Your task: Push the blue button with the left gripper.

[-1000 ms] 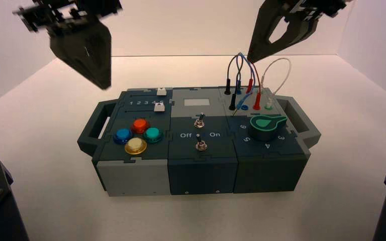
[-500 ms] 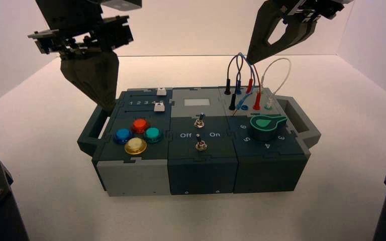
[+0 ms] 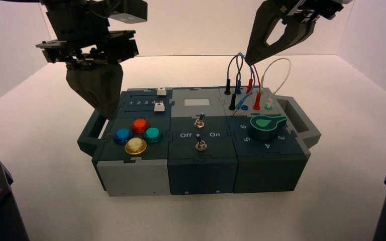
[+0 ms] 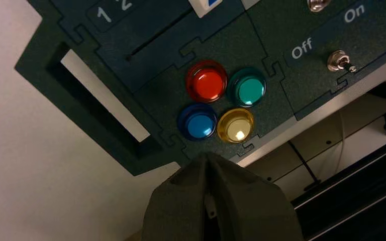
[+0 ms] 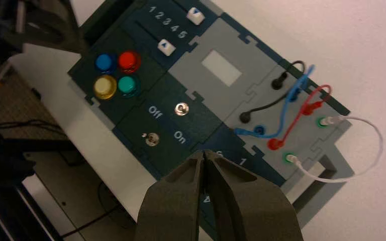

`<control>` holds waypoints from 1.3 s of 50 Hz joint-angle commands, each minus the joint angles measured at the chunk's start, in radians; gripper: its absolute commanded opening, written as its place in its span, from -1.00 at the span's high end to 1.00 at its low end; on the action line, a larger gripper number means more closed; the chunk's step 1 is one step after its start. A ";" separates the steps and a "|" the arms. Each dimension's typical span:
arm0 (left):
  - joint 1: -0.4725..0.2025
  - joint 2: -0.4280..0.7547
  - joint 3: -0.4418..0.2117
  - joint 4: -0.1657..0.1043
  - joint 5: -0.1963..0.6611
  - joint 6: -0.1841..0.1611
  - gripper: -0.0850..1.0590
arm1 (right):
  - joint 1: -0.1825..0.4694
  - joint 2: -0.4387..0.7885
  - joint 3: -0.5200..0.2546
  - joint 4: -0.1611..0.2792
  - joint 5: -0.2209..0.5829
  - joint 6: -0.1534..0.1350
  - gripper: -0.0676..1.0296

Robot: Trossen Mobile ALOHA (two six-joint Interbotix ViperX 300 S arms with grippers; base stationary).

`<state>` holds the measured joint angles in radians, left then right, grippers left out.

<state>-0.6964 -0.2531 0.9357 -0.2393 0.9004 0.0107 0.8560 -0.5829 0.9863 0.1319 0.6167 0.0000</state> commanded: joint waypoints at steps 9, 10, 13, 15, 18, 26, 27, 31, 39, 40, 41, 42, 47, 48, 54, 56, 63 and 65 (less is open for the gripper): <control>-0.017 0.035 -0.021 -0.002 -0.014 -0.003 0.91 | 0.009 0.002 -0.029 0.003 -0.008 -0.003 0.92; -0.018 0.038 -0.021 -0.003 -0.015 -0.002 0.91 | 0.009 0.000 -0.028 0.005 -0.009 -0.003 0.92; -0.021 0.048 -0.023 -0.003 -0.021 -0.003 0.91 | 0.009 0.002 -0.029 0.005 -0.009 -0.003 0.92; -0.023 0.055 -0.025 -0.003 -0.026 -0.002 0.91 | 0.011 0.000 -0.029 0.005 -0.008 -0.003 0.92; -0.023 0.064 -0.028 -0.002 -0.029 0.002 0.91 | 0.009 0.002 -0.028 0.003 -0.009 -0.003 0.92; -0.023 0.091 -0.032 0.000 -0.041 0.005 0.91 | 0.009 -0.002 -0.028 0.005 -0.008 -0.003 0.92; -0.023 0.092 -0.032 0.002 -0.043 0.006 0.91 | 0.009 -0.002 -0.028 0.005 -0.008 -0.003 0.92; -0.023 0.100 -0.031 0.005 -0.051 0.006 0.91 | 0.009 -0.003 -0.028 0.005 -0.009 -0.003 0.92; -0.023 0.120 -0.026 0.006 -0.055 0.012 0.91 | 0.009 -0.003 -0.028 0.003 -0.009 -0.003 0.92; -0.023 0.123 -0.026 0.005 -0.057 0.014 0.91 | 0.009 -0.003 -0.028 0.005 -0.009 -0.003 0.92; -0.023 0.124 -0.026 0.006 -0.057 0.014 0.91 | 0.011 -0.003 -0.028 0.005 -0.008 -0.003 0.92; -0.023 0.127 -0.026 0.006 -0.058 0.014 0.91 | 0.009 -0.003 -0.028 0.005 -0.009 -0.003 0.92; -0.023 0.144 -0.026 0.006 -0.064 0.017 0.91 | 0.009 -0.006 -0.028 0.003 -0.009 -0.003 0.92; -0.023 0.146 -0.025 0.008 -0.064 0.017 0.91 | 0.009 -0.006 -0.028 0.003 -0.009 -0.003 0.92; -0.023 0.160 -0.026 0.012 -0.067 0.021 0.91 | 0.009 -0.012 -0.026 0.002 -0.011 -0.005 0.92; -0.023 0.163 -0.025 0.014 -0.067 0.021 0.91 | 0.009 -0.014 -0.026 0.002 -0.012 -0.005 0.92; -0.023 0.156 -0.025 0.017 -0.064 0.021 0.91 | 0.009 -0.032 -0.021 -0.005 -0.018 -0.005 0.92; -0.023 0.141 -0.025 0.017 -0.060 0.018 0.91 | 0.009 -0.040 -0.018 -0.006 -0.023 -0.005 0.92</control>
<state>-0.7179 -0.0951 0.9189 -0.2286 0.8422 0.0291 0.8590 -0.6029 0.9863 0.1289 0.6090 -0.0015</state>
